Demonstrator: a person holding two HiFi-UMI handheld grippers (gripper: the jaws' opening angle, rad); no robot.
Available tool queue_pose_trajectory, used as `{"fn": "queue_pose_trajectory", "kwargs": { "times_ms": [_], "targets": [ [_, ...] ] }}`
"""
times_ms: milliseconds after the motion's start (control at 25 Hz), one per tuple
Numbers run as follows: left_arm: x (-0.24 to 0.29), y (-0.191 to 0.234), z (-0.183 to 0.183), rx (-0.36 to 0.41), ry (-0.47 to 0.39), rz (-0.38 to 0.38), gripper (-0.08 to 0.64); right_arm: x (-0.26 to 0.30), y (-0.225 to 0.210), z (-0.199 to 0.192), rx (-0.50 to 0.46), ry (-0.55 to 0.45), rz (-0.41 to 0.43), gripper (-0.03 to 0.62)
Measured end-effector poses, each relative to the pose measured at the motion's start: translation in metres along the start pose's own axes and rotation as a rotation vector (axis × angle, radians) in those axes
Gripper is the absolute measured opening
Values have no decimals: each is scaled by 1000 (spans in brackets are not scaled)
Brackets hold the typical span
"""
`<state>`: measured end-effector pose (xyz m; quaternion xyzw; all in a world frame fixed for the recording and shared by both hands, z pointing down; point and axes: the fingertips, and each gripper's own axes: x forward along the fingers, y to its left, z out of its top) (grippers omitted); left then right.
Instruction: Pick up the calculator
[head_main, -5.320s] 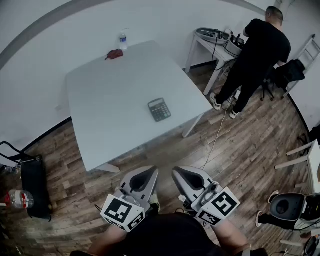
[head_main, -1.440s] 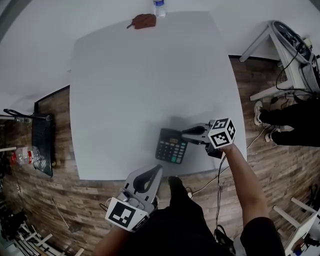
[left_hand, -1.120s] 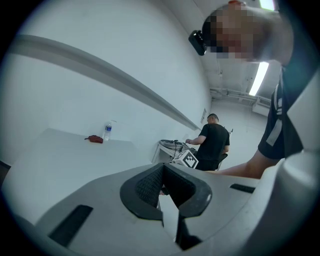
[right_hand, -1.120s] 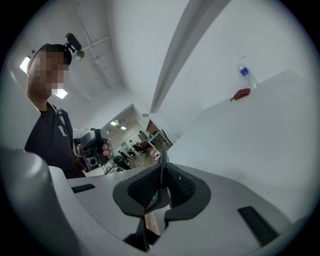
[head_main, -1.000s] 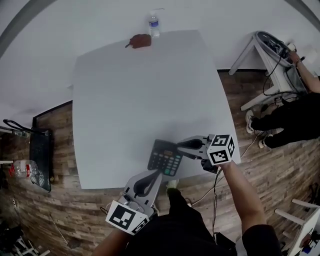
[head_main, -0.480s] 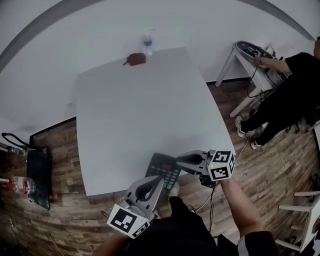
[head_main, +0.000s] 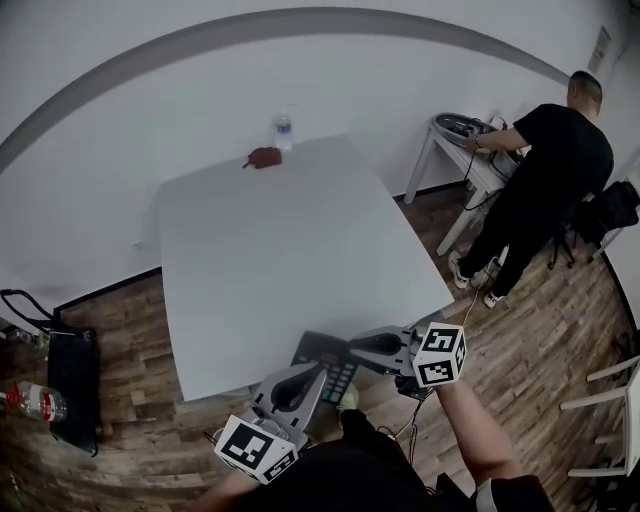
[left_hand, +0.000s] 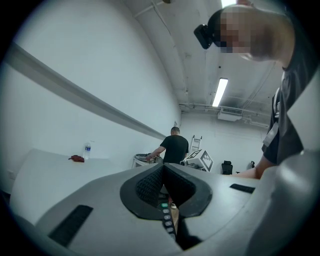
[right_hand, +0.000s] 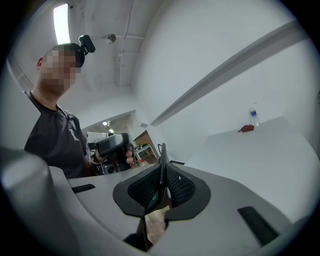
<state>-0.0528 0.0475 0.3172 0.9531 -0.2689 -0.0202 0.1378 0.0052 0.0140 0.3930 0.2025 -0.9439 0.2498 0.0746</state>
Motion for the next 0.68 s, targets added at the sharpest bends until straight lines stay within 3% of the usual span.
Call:
{"fn": "queue_pose_trajectory", "kwargs": {
  "times_ms": [320, 680],
  "targets": [
    [-44, -35, 20, 46, -57, -59, 6, -8, 68, 11, -104, -42, -51, 46],
    [-60, -41, 29, 46, -88, -53, 6, -8, 91, 20, -136, -59, -71, 46]
  ]
}}
